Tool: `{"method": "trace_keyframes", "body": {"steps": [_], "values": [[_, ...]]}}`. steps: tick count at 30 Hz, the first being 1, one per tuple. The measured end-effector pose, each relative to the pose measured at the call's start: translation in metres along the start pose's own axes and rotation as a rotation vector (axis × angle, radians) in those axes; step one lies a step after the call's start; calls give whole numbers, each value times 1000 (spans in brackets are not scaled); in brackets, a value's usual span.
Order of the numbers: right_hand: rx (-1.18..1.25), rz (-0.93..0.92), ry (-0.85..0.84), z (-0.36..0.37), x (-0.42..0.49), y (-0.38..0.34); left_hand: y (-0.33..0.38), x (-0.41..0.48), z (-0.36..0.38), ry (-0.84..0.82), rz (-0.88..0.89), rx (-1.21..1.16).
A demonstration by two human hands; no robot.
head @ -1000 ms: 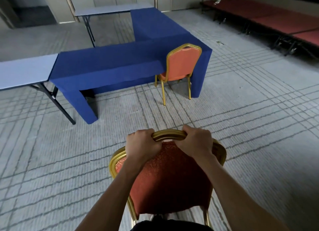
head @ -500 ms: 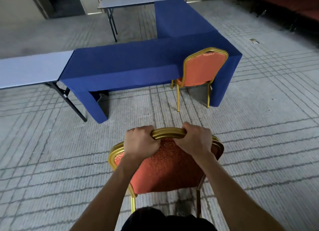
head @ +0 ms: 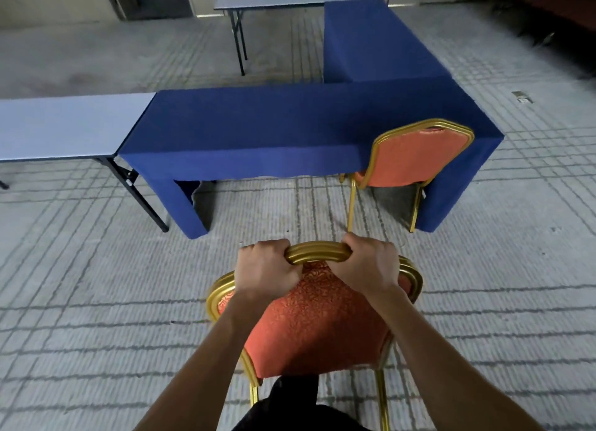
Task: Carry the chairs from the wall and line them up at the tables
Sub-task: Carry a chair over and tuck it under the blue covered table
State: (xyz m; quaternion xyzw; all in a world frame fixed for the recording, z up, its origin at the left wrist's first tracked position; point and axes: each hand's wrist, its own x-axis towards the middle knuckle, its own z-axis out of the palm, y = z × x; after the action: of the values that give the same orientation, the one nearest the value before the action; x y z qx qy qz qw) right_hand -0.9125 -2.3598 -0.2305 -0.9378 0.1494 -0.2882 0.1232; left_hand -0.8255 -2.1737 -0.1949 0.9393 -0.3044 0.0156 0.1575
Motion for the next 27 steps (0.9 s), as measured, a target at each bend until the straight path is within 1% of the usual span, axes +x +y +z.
{"method": "trace_keyframes", "body": {"steps": [3,6,8,15,18,21,27], "values": [[-22,12,-40,33,49,3,-23,53,4,-25,-21,19],[-46,30,-18,59,95,0,-44,103,1,-41,-25,31],[-63,37,-39,66,122,-4,-54,129,-5,-47,-29,31],[-88,-15,-16,92,198,-12,-83,202,-14,-11,-19,-59],[-101,-40,-25,104,228,-10,-91,227,-12,0,-17,-112],[-106,-55,-8,111,252,-4,-95,254,-10,29,4,-103],[-69,30,-24,135,305,33,-86,328,-4,39,53,-28]]}}
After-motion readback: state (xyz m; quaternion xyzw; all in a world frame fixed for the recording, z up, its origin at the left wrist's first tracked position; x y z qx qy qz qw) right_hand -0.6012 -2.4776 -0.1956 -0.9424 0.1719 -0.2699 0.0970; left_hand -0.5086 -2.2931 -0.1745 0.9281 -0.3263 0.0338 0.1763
